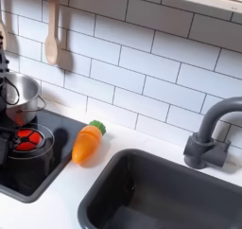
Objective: Reach green block
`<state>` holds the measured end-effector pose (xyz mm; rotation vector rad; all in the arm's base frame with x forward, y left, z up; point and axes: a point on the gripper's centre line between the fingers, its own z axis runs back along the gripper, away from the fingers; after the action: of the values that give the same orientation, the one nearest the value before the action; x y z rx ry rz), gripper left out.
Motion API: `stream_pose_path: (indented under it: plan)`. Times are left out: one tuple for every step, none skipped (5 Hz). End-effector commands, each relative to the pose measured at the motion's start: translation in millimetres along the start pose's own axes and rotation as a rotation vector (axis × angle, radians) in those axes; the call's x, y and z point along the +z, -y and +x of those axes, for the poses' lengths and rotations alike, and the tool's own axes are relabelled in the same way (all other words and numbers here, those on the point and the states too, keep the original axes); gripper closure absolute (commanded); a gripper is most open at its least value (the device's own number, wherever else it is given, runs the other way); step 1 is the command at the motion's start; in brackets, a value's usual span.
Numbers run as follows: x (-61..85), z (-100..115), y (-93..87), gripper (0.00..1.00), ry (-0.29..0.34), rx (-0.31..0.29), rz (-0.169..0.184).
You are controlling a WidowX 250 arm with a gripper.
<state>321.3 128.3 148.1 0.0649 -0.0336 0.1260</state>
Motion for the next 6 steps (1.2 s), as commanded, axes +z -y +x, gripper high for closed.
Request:
stream_pose_path:
  plan:
    - [-7.4, -0.4, -1.0, 0.00, -0.016, -0.003, 0.002]
    - [-7.5, 1.2, 0.5, 0.00, -0.006, -0.011, -0.010]
    - [-6.5, 0.8, 1.8, 0.00, -0.003, -0.011, 0.006]
    - [-8.3, 1.1, 0.2, 0.00, -0.006, -0.003, -0.002]
    - [-8.3, 1.1, 0.2, 0.00, -0.006, -0.003, -0.002]
    - [-8.3, 1.1, 0.2, 0.00, -0.006, -0.003, -0.002]
